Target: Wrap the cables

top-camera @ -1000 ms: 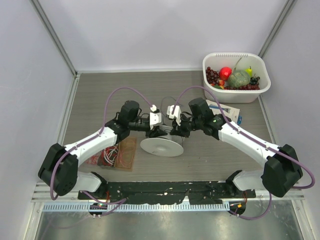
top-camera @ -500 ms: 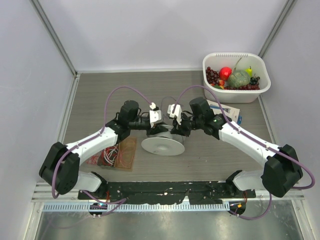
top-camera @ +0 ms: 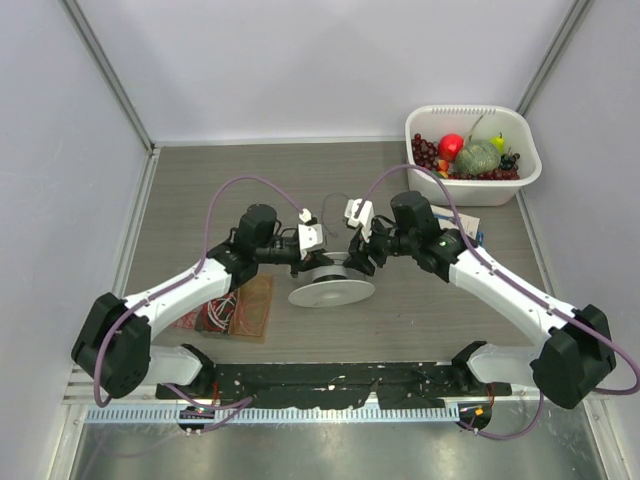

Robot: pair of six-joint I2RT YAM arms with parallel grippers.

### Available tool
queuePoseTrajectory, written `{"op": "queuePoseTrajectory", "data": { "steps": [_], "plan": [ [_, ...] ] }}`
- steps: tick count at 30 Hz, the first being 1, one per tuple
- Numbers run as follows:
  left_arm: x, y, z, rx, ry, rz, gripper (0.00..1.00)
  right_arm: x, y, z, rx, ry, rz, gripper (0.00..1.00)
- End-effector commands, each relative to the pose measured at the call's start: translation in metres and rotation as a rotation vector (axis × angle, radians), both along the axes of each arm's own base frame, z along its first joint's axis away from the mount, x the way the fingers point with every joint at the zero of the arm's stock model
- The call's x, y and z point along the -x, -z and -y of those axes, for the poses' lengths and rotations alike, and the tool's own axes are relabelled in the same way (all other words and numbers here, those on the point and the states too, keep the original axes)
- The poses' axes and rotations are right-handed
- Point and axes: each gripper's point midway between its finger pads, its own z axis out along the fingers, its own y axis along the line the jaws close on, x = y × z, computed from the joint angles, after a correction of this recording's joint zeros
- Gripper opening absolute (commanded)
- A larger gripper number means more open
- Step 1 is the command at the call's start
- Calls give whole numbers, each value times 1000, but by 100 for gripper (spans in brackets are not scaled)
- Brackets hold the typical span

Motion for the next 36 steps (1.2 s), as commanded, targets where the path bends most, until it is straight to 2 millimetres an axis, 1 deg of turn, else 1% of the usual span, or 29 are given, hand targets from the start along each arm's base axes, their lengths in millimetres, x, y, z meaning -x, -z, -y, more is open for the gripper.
{"op": "queuePoseTrajectory", "data": {
  "steps": [1,2,4,5,9,10,13,14,15,16,18,21,24,25,26,27,28,29,30,31,33,34,35,36],
  "plan": [
    [-10,-19,-7,14,-38,69,0,-4,-41,7,-61,24,99,68],
    [-9,-22,-8,18,-32,83,0,-2,-41,9,-54,18,102,69],
    [-6,-27,-7,27,-6,109,0,1,-41,11,-49,9,110,77],
    [-4,-31,-6,37,5,118,0,3,-41,11,-50,2,109,79],
    [1,-41,-5,55,32,133,0,8,-42,11,-47,-26,115,79],
    [1,-41,-6,48,33,137,0,9,-41,12,-44,-27,116,79],
    [0,-49,-7,58,21,145,0,9,-40,16,-37,-8,119,80],
    [-1,-51,-8,61,15,143,0,9,-45,18,-43,6,131,82],
    [0,-54,-8,64,7,138,0,7,-49,19,-57,35,127,88],
    [-3,-59,-9,67,-17,130,0,3,-54,22,-65,72,145,90],
    [-13,-66,-13,71,-102,94,0,-5,-68,27,-101,145,166,90],
    [-18,-80,-19,103,-142,34,0,-16,-91,38,-175,255,178,90],
    [-27,-96,-26,147,-204,-47,0,-27,-108,52,-234,356,183,91],
    [-29,-100,-28,159,-233,-83,0,-34,-116,61,-257,398,187,93],
    [-33,-109,-31,176,-258,-95,0,-41,-120,71,-267,433,193,93],
    [-37,-117,-33,192,-277,-111,0,-45,-126,75,-280,445,197,93],
    [-39,-126,-35,205,-291,-117,0,-52,-126,85,-281,473,194,93],
    [-42,-139,-36,233,-319,-135,0,-56,-131,89,-292,488,187,93],
    [-46,-143,-39,231,-355,-158,0,-61,-133,99,-299,508,186,93],
    [-51,-156,-41,245,-390,-159,0,-65,-134,103,-299,520,181,92],
    [-58,-174,-46,227,-455,-194,0,-69,-137,110,-304,528,179,91],
    [-61,-187,-47,222,-469,-199,0,-69,-139,112,-308,531,183,89],
    [-61,-212,-49,235,-473,-187,0,-69,-139,112,-309,527,182,88],
    [-63,-220,-51,236,-480,-206,0,-68,-140,112,-312,528,181,88]
  ]
}}
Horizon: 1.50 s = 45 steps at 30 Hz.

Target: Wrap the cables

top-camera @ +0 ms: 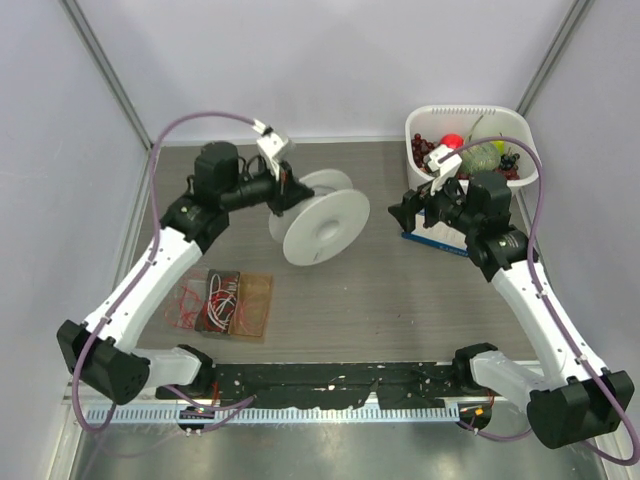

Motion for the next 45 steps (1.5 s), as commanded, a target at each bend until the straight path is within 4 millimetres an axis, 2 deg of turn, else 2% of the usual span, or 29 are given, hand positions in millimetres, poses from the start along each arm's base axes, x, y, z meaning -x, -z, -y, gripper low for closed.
{"op": "queuePoseTrajectory", "data": {
  "steps": [1,6,8,11,13,16,20,24,26,28,32,35,40,45],
  "plan": [
    [-5,-99,-10,117,-80,10,0,1,-35,-6,-63,-37,74,88],
    [-3,-164,-18,241,-117,40,0,9,-35,-13,-138,-69,125,84],
    [-2,-182,-18,288,-130,34,0,13,-36,-17,-161,-94,165,84],
    [-3,-206,-19,369,-156,14,0,14,-28,-21,-180,-114,170,84],
    [-1,-223,-20,417,-157,8,0,15,-17,-26,-177,-141,160,83],
    [4,-247,-20,480,-148,8,0,19,10,-35,-156,-178,140,82],
    [8,-267,-20,537,-135,13,0,29,43,-54,-108,-262,142,82],
    [10,-287,-24,578,-146,42,0,32,63,-68,-81,-288,156,82],
    [7,-298,-28,591,-167,75,0,30,64,-67,-86,-271,149,82],
    [9,-316,-33,603,-181,134,0,26,56,-65,-93,-242,162,83],
    [15,-359,-48,654,-222,254,0,24,29,-63,-104,-230,202,84],
    [17,-379,-55,699,-244,304,0,34,17,-67,-117,-271,206,84],
    [15,-386,-57,728,-253,319,0,41,32,-64,-90,-274,113,84],
    [23,-398,-61,773,-240,348,0,52,53,-63,-81,-291,57,84]
  ]
}}
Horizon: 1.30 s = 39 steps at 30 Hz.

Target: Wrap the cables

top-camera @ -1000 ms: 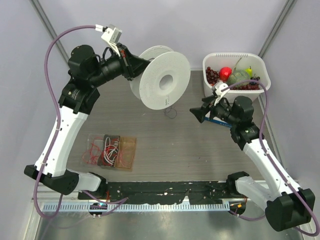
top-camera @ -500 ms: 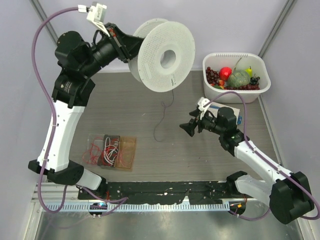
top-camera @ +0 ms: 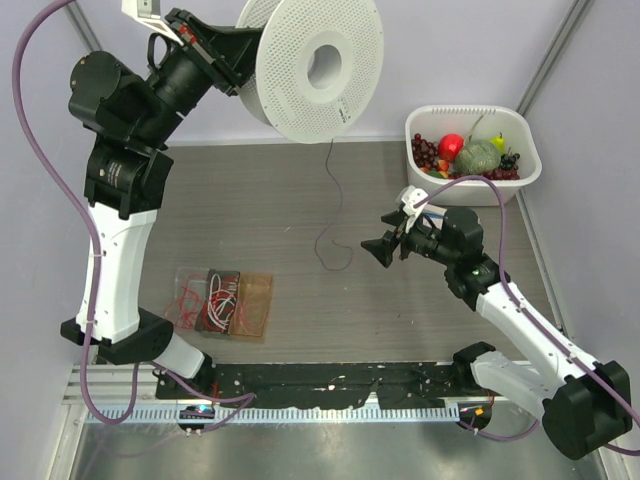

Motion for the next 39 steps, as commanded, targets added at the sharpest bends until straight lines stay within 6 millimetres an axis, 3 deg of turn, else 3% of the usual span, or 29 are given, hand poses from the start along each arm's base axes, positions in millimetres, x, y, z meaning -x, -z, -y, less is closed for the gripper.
{"op": "queuePoseTrajectory", "data": {
  "steps": [1,11,18,24,27,31,35,38,39],
  "plan": [
    [21,-46,-16,116,-18,135,0,11,6,-1,15,-36,-9,84],
    [19,-52,-22,138,-57,149,0,17,32,-11,125,-128,79,85],
    [14,-48,-24,145,-76,130,0,44,43,-36,253,-184,193,83],
    [16,-48,-22,150,-59,133,0,22,35,-39,263,-77,329,84],
    [20,-51,-20,159,-32,136,0,18,38,-46,288,-118,402,86],
    [28,-55,-18,177,4,138,0,15,44,-63,300,-194,466,89],
    [34,-58,-19,187,19,141,0,-1,61,-75,343,-213,491,90],
    [34,-58,-18,194,26,134,0,-15,60,-80,371,-207,539,90],
    [36,-58,-18,193,29,136,0,-20,70,-82,394,-211,526,90]
  ]
}}
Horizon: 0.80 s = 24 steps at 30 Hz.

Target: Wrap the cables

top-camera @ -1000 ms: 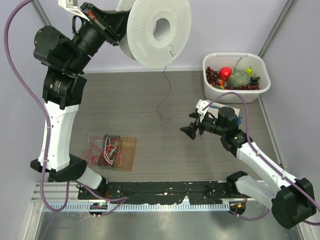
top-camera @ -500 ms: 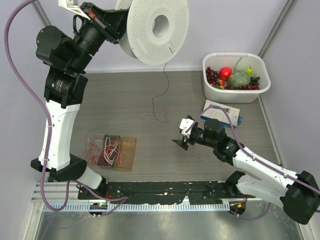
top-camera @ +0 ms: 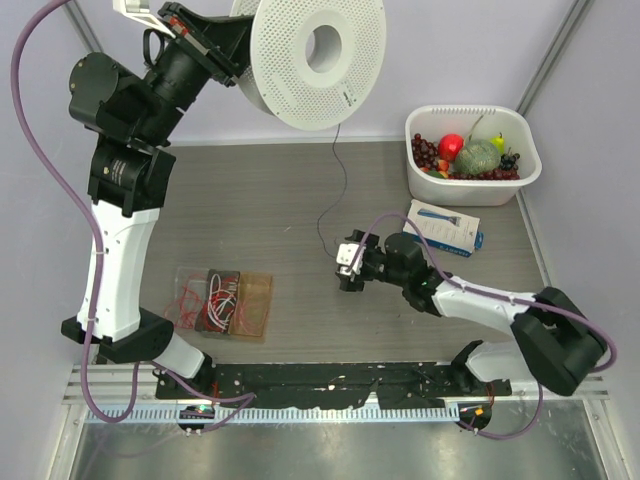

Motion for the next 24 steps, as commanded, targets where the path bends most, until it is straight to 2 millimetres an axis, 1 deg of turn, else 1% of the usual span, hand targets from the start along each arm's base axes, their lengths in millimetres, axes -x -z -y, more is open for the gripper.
{"op": "queuePoseTrajectory", "data": {
  "steps": [1,2,3,4,5,6,7,8,9,10,11,12,13,14,15,16,17,18,19,20,21,22,23,24],
  "plan": [
    [39,-43,-15,99,30,132,0,-32,-35,-17,-22,-24,189,90],
    [40,-44,-15,101,33,133,0,-38,-29,-19,-16,-27,190,89],
    [42,-44,-15,105,37,130,0,-44,-31,-19,-7,-27,208,84],
    [43,-43,-15,106,42,126,0,-48,-22,-21,13,-36,192,79],
    [42,-42,-15,106,42,121,0,-54,-25,-21,9,-31,195,67],
    [41,-39,-15,103,36,114,0,-54,-21,-22,10,-43,181,60],
    [37,-37,-17,102,17,105,0,-55,-23,-22,10,-46,185,45],
    [32,-34,-19,96,-13,91,0,-50,-19,-23,17,-65,169,33],
    [22,-30,-25,98,-67,70,0,-46,-15,-22,24,-74,152,28],
    [12,-25,-32,95,-129,44,0,-35,-12,-20,33,-103,120,12],
    [3,-19,-37,82,-186,27,0,-28,-8,-19,37,-116,92,5],
    [-10,-10,-44,73,-251,-8,0,-16,-6,-17,41,-129,63,1],
    [-22,-1,-52,68,-318,-46,0,-10,-7,-16,40,-135,45,1],
    [-34,10,-55,47,-367,-77,0,3,-6,-13,49,-155,16,1],
    [-44,20,-59,41,-411,-109,0,12,-18,-12,29,-165,23,1],
    [-53,30,-63,36,-449,-136,0,23,-14,-9,46,-178,-20,1],
    [-64,41,-66,31,-493,-166,0,30,-27,-8,28,-190,-8,0],
    [-73,52,-69,22,-538,-192,0,41,-28,-6,41,-205,-38,1],
    [-81,63,-69,-1,-581,-215,0,49,-42,-5,22,-222,-21,1],
    [-90,75,-71,-29,-638,-236,0,60,-41,-3,47,-241,-55,1],
    [-99,85,-72,-60,-694,-247,0,69,-53,-1,36,-256,-42,1],
    [-109,99,-75,-84,-748,-276,0,78,-58,-1,47,-275,-52,1],
    [-117,110,-80,-104,-797,-295,0,88,-62,4,54,-289,-62,1],
    [-129,125,-81,-140,-842,-312,0,95,-76,2,44,-308,-46,1]
  ]
}}
